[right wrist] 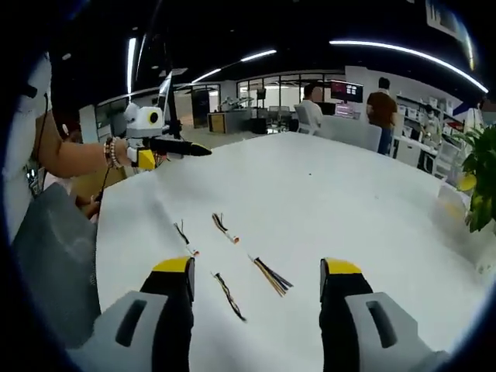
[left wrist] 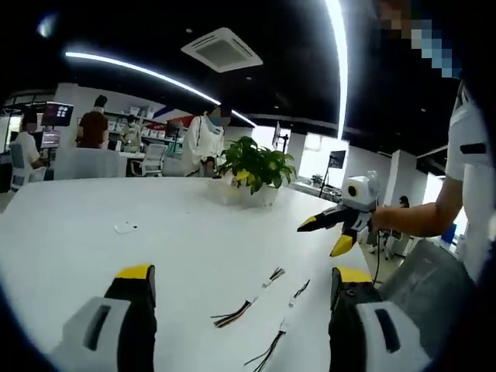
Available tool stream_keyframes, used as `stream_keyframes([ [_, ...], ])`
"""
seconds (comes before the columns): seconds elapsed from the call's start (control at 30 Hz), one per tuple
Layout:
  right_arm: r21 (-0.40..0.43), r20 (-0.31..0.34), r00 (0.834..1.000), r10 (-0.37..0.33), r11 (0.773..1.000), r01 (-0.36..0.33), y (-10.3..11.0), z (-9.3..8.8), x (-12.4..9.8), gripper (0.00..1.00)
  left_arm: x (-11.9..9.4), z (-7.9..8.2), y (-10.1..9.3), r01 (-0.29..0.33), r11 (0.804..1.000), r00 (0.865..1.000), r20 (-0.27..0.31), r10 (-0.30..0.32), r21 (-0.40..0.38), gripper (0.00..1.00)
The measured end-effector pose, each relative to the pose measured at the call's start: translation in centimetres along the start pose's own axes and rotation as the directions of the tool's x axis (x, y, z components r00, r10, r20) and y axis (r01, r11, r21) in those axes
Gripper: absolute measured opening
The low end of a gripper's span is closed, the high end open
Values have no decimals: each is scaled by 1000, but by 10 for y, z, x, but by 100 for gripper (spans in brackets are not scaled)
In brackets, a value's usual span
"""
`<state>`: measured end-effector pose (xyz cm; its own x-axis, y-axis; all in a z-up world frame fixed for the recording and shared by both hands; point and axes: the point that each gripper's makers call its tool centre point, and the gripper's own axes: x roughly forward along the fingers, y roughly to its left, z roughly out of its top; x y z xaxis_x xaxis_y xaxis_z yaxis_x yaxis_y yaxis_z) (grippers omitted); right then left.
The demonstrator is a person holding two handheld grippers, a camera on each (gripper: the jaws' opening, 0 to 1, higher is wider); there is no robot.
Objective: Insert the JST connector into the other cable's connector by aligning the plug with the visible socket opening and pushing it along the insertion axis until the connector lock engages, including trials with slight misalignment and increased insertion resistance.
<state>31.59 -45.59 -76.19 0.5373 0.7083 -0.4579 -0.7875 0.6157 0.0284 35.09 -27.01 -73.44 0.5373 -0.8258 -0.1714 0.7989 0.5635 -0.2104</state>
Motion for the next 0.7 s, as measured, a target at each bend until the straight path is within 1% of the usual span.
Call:
stream_keyframes([
  [0.03, -6, 26, 999, 33, 999, -33, 4, 5, 4, 66, 2, -1, 0, 6, 1000, 1000, -2, -6, 4, 91],
  [0.07, -5, 29, 999, 37, 999, -37, 4, 5, 5, 65, 4, -3, 0, 15, 1000, 1000, -8, -14, 18, 90],
  [0.13, -19, 43, 996, 79, 997, -79, 7, 9, 10, 58, 12, -11, 1, 32, 997, 999, -45, -29, 66, 86],
  [0.17, -22, 45, 994, 95, 995, -94, 8, 10, 13, 53, 15, -14, 0, 41, 997, 998, -59, -37, 70, 86],
  [0.23, -47, 58, 993, 102, 994, -100, 6, 12, 18, 52, 20, -22, -2, 62, 997, 993, -101, -57, 50, 86],
  [0.27, -54, 59, 992, 115, 992, -112, 6, 12, 22, 52, 25, -23, -3, 76, 996, 993, -99, -71, 50, 87],
  [0.3, -50, 49, 989, 143, 989, -140, 8, 9, 26, 52, 29, -25, -2, 80, 995, 992, -98, -74, 60, 87],
  [0.33, -55, 40, 987, 153, 987, -151, 8, 7, 29, 50, 32, -26, -3, 89, 994, 992, -100, -82, 68, 86],
  [0.4, -98, 21, 983, 184, 979, -181, 10, 2, 36, 46, 39, -31, -4, 112, 990, 989, -110, -103, 81, 84],
  [0.5, -117, 27, 974, 223, 969, -219, 14, 0, 43, 44, 48, -36, -8, 149, 984, 984, -112, -138, 95, 82],
  [0.57, -116, 22, 973, 231, 967, -227, 12, -3, 47, 44, 53, -38, -10, 167, 981, 982, -104, -157, 97, 80],
  [0.6, -114, 8, 971, 238, 965, -235, 11, -7, 50, 44, 56, -40, -11, 177, 979, 980, -106, -166, 106, 79],
  [0.7, -135, -5, 962, 273, 953, -272, 12, -15, 55, 39, 63, -46, -13, 216, 968, 973, -109, -202, 131, 76],
])
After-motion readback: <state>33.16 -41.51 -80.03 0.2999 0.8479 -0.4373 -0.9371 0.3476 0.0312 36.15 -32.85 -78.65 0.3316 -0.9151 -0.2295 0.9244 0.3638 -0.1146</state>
